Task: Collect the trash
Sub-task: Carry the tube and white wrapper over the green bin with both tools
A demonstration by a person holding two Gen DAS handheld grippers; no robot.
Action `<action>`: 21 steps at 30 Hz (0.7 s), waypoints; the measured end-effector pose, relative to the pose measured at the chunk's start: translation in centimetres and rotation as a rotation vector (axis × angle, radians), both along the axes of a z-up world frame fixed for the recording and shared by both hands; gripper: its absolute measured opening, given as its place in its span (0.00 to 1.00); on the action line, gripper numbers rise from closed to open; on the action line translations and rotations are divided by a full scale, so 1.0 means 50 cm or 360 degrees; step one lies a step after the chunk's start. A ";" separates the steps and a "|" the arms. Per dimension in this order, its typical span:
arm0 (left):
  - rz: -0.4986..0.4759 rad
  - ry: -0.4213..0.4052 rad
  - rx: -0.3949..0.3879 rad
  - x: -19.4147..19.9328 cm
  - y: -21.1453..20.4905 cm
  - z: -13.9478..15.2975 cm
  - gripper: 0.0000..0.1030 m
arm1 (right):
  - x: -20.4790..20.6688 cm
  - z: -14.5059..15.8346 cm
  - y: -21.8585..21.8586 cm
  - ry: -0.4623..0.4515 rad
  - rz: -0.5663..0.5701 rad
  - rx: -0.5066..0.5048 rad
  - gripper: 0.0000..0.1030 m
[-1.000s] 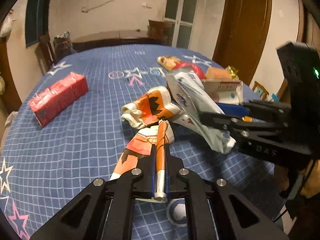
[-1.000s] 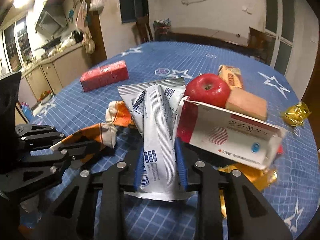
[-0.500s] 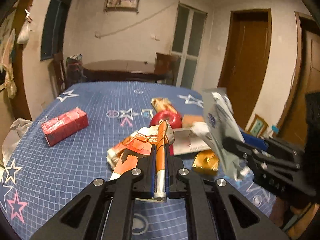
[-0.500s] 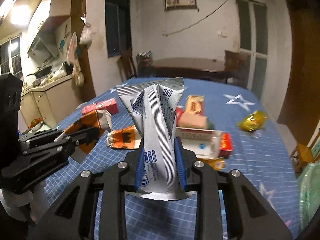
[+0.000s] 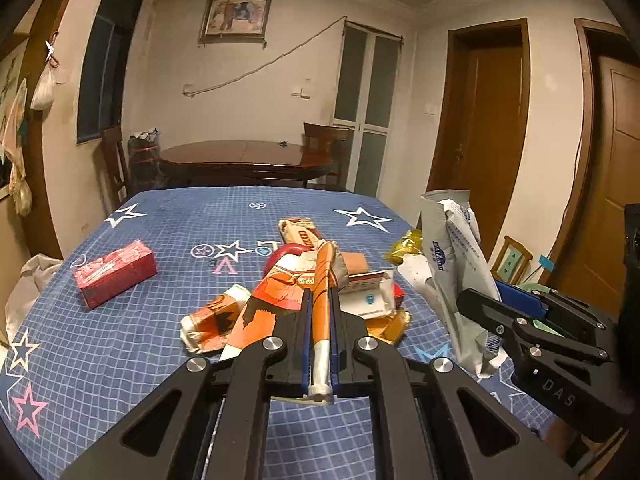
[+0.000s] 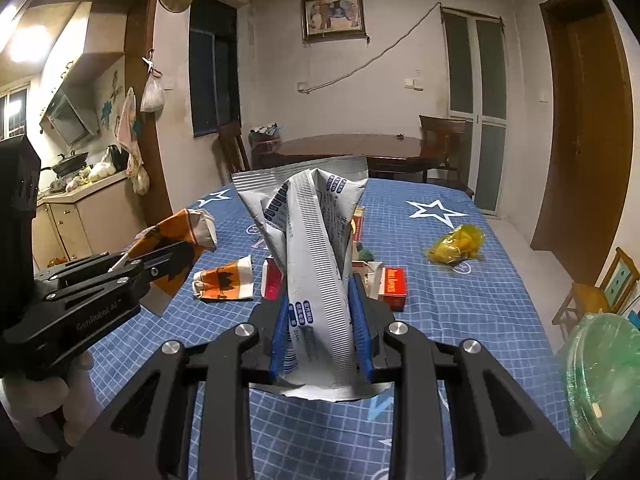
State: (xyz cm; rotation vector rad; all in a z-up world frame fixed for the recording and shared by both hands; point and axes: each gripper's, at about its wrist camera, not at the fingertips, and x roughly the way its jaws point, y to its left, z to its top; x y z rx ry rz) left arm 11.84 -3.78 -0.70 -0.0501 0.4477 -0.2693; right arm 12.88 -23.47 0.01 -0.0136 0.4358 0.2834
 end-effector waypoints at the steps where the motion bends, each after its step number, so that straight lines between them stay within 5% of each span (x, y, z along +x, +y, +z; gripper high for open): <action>1: -0.0006 -0.0003 0.0002 -0.002 -0.005 0.001 0.08 | -0.002 0.000 -0.002 0.0002 -0.0002 0.0000 0.25; 11: -0.0129 -0.0011 0.0016 0.021 -0.093 0.012 0.08 | -0.011 0.021 -0.087 -0.0001 -0.0105 -0.0020 0.25; 21: -0.0401 -0.0019 0.0032 0.064 -0.293 0.032 0.08 | -0.029 0.058 -0.259 0.0007 -0.0369 -0.0069 0.25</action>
